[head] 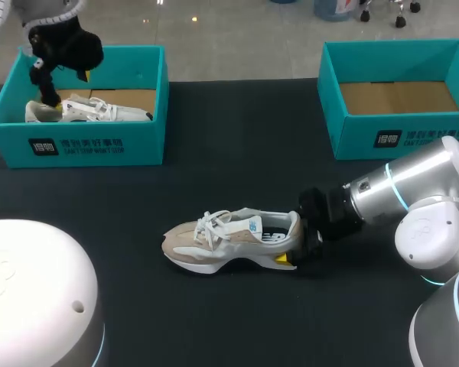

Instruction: Take the shoe out of the shoebox, open the shoe tongue, remove and reinsert the insole, then place the shoe into the shoebox

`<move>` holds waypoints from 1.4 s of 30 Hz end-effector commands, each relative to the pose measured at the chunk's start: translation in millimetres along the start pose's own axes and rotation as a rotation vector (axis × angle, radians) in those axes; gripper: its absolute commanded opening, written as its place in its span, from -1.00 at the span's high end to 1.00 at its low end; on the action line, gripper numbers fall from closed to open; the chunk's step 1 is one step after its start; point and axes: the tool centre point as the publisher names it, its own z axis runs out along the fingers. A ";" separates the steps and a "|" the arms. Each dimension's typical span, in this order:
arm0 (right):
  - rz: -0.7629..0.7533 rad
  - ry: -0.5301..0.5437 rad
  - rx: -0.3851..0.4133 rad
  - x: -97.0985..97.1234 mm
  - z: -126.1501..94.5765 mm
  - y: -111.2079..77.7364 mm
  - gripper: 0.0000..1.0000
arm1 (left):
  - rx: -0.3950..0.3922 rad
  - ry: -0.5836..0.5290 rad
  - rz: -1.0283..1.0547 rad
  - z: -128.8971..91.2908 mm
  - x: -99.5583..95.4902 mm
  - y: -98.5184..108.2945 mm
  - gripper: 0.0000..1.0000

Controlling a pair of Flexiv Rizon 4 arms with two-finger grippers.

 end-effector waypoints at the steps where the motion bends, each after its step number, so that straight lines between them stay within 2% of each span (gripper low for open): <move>1: 0.001 -0.001 0.006 1.9 4.4 -4.2 1.00 | 0.002 -0.018 -0.148 7.6 0.9 -13.6 -1.00; 27: 0.001 -0.001 0.006 1.9 4.4 -4.2 1.00 | 0.002 -0.018 -0.148 7.6 0.9 -13.6 -1.00; 29: 0.001 -0.001 0.006 1.9 4.4 -4.2 1.00 | 0.062 -0.022 -0.245 8.1 0.0 -17.0 -1.00; 30: 0.001 -0.001 0.006 1.9 4.4 -4.2 1.00 | 0.072 -0.032 -0.281 7.7 -0.2 -18.2 -1.00; 31: 0.001 -0.001 0.006 1.9 4.4 -4.2 1.00 | 0.049 -0.049 -0.334 8.0 1.1 -21.4 -1.00; 38: 0.001 -0.001 0.006 1.9 4.4 -4.2 1.00 | 0.179 -0.047 -0.710 0.5 7.5 -30.5 -1.00; 39: 0.001 -0.001 0.006 1.9 4.4 -4.2 1.00 | 0.161 -0.053 -0.775 -1.3 9.3 -32.7 -1.00; 42: 0.001 -0.001 0.006 1.9 4.4 -4.2 1.00 | 0.181 -0.043 -0.914 -7.2 16.3 -45.1 -1.00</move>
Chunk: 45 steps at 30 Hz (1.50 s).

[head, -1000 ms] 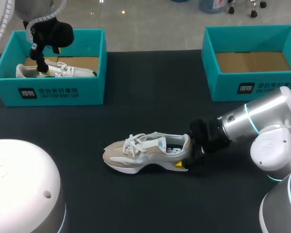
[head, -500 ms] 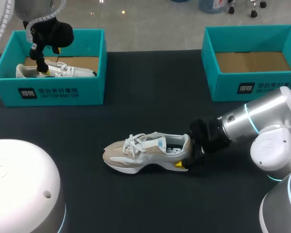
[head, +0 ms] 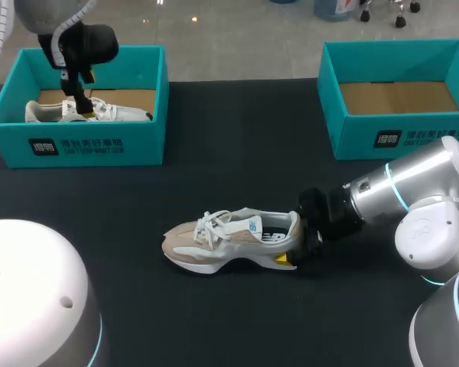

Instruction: Take the shoe out of the shoebox, open the shoe tongue, remove and reinsert the insole, then place the shoe into the shoebox

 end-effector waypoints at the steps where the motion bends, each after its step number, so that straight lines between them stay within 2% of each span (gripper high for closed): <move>1: 0.001 -0.001 0.005 1.9 4.4 -4.2 1.00 | 0.053 -0.010 -0.398 -8.5 20.8 -6.0 -1.00; 3: 0.001 -0.001 0.005 1.9 4.4 -4.2 1.00 | 0.026 0.006 -0.494 -11.4 31.2 -16.3 -1.00; 4: 0.001 -0.001 0.005 1.9 4.4 -4.2 1.00 | 0.017 -0.028 -0.524 -13.1 37.2 -22.4 -1.00; 7: 0.001 -0.001 0.005 1.9 4.4 -4.2 1.00 | 0.015 -0.001 -0.639 -15.5 51.4 -36.4 -1.00; 10: 0.001 -0.001 0.005 1.9 4.4 -4.2 1.00 | -0.031 -0.038 -0.714 -13.6 66.8 -51.9 -1.00; 14: 0.001 -0.001 0.005 1.9 4.4 -4.2 1.00 | -0.007 -0.058 -0.789 -10.9 86.5 -72.3 -1.00; 15: 0.001 -0.001 0.005 1.9 4.4 -4.2 1.00 | -0.024 -0.077 -0.799 -9.8 90.7 -77.4 -1.00; 17: 0.001 -0.001 0.005 1.9 4.4 -4.2 1.00 | 0.005 -0.064 -0.845 -8.8 97.1 -83.2 -1.00; 18: 0.001 -0.001 0.005 1.9 4.4 -4.2 1.00 | -0.013 -0.087 -0.861 -8.4 99.4 -86.4 -1.00; 24: 0.001 -0.001 0.005 1.9 4.4 -4.2 1.00 | 0.029 -0.119 -0.967 -6.9 123.7 -107.9 -1.00; 28: 0.001 -0.001 0.005 1.9 4.4 -4.2 1.00 | 0.027 -0.115 -0.972 2.0 140.4 -130.8 -1.00; 36: 0.001 -0.001 0.005 1.9 4.4 -4.2 1.00 | 0.006 -0.037 -0.938 26.4 167.3 -173.7 -1.00; 45: 0.001 -0.001 0.005 1.9 4.4 -4.2 1.00 | -0.047 -0.001 -0.935 56.4 190.2 -202.5 -1.00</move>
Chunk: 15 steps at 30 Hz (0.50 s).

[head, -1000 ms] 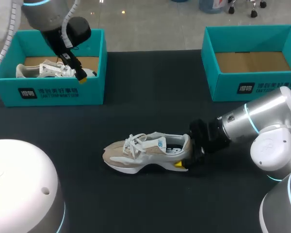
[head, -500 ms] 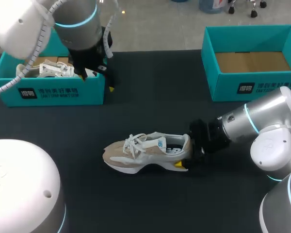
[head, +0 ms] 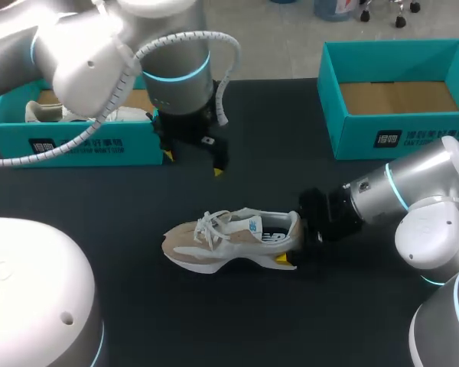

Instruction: Take the shoe out of the shoebox, open the shoe tongue, remove and reinsert the insole, then place the shoe into the shoebox

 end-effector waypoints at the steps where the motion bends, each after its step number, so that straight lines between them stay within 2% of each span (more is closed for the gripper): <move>1: 0.001 -0.001 0.005 1.9 4.4 -4.1 1.00 | -0.042 -0.016 0.003 18.9 24.6 -8.2 -1.00; 4: 0.001 -0.001 0.005 1.9 4.4 -4.1 1.00 | -0.057 -0.030 0.005 23.7 34.7 -5.7 -1.00; 15: 0.001 -0.001 0.005 1.9 4.4 -4.1 1.00 | -0.057 -0.030 0.005 23.7 34.7 -5.7 -1.00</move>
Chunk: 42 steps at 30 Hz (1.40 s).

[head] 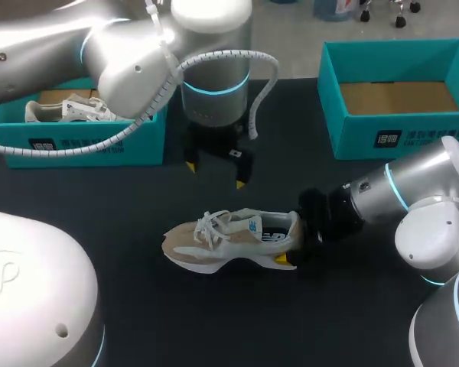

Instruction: Take the shoe out of the shoebox, open the shoe tongue, remove and reinsert the insole, then place the shoe into the shoebox

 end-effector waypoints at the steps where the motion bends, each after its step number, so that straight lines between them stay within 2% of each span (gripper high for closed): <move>1: 0.001 -0.001 0.005 1.9 4.4 -4.2 1.00 | -0.001 0.000 0.000 -0.3 -0.1 -0.2 -1.00; 8: 0.001 -0.001 0.005 1.9 4.4 -4.2 1.00 | -0.001 0.000 0.000 -0.3 -0.1 -0.2 -1.00; 12: 0.001 -0.001 0.005 1.9 4.4 -4.2 1.00 | 0.015 -0.037 -0.111 -5.2 17.2 9.8 -1.00; 15: 0.001 -0.001 0.005 1.9 4.4 -4.2 1.00 | 0.013 -0.024 -0.105 -7.1 33.4 24.1 -1.00; 19: 0.001 -0.001 0.005 1.9 4.4 -4.2 1.00 | -0.002 -0.004 -0.150 -3.8 43.1 33.0 -1.00; 32: 0.001 -0.001 0.005 1.9 4.4 -4.2 1.00 | -0.031 -0.029 -0.227 21.9 67.0 53.1 -1.00; 42: 0.001 -0.001 0.005 1.9 4.4 -4.2 1.00 | -0.064 -0.049 -0.236 44.2 85.2 43.2 -1.00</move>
